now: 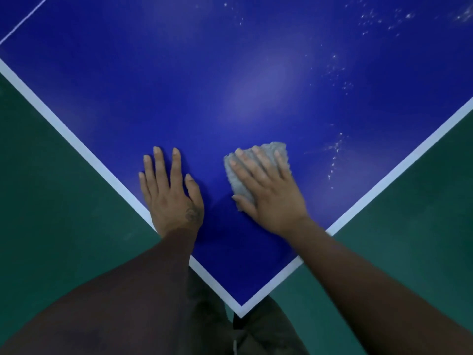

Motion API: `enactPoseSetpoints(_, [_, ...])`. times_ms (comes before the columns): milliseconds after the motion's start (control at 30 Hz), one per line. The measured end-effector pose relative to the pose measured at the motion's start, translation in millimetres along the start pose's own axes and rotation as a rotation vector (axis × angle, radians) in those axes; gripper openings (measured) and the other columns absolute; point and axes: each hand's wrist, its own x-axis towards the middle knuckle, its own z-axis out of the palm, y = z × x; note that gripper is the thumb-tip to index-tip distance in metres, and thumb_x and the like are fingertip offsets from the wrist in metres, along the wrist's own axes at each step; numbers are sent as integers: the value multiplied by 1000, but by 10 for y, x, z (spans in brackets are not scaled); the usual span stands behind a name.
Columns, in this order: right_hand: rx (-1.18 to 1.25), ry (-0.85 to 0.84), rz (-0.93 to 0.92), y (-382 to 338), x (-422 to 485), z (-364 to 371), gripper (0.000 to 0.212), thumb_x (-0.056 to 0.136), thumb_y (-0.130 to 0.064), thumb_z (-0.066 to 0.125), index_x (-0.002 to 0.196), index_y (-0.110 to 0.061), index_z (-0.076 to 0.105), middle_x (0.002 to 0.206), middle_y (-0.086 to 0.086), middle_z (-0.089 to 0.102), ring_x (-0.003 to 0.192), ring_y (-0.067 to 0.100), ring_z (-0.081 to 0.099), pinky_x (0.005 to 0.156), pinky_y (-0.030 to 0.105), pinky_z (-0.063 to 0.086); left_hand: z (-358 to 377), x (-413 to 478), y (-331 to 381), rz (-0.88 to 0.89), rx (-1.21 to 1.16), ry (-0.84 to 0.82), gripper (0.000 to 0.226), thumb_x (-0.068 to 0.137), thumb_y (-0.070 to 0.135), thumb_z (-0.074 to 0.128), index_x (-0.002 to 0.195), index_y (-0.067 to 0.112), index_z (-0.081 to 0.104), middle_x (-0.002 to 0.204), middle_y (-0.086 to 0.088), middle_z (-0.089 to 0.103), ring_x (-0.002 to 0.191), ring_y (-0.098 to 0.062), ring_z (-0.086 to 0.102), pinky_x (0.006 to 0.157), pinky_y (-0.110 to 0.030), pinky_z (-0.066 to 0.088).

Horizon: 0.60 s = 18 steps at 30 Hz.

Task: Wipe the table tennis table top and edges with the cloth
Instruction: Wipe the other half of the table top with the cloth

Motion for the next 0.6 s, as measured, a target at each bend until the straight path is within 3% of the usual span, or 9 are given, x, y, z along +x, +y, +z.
enactPoseSetpoints(100, [-41,47,93,746,115,-173,69,110,-55,45,168,-19,32,175,1,28,164,30,22,130,63,16,-20,16,21,-12,-12,4,58,113,30,39,170,22,32,180,-7,18,168,-29,11,135,-53,12])
enactPoseSetpoints(167, [-62,35,233,1092,241,-273,70,111,-54,42,169,-18,27,177,2,24,164,30,18,131,61,11,-25,23,12,-13,-13,7,58,113,29,40,170,22,32,180,-7,18,168,-29,10,135,-53,12])
enactPoseSetpoints(300, [-84,54,486,879,429,-207,70,112,-55,29,171,-19,18,179,2,17,165,32,12,131,62,5,-14,32,7,-7,-20,24,58,112,29,40,169,22,34,180,-6,20,168,-28,11,135,-54,12])
enactPoseSetpoints(500, [-2,102,339,-286,84,106,72,111,-56,34,171,-19,17,179,2,13,166,29,8,130,64,13,-45,31,42,-19,-47,23,57,112,34,37,168,23,37,179,-5,21,168,-25,10,136,-50,8])
enactPoseSetpoints(600, [12,70,277,-543,-241,181,73,111,-58,33,172,-20,15,180,0,9,166,27,6,130,61,15,-67,24,64,-36,-38,4,59,111,38,34,169,25,35,180,-3,18,168,-23,6,136,-48,6])
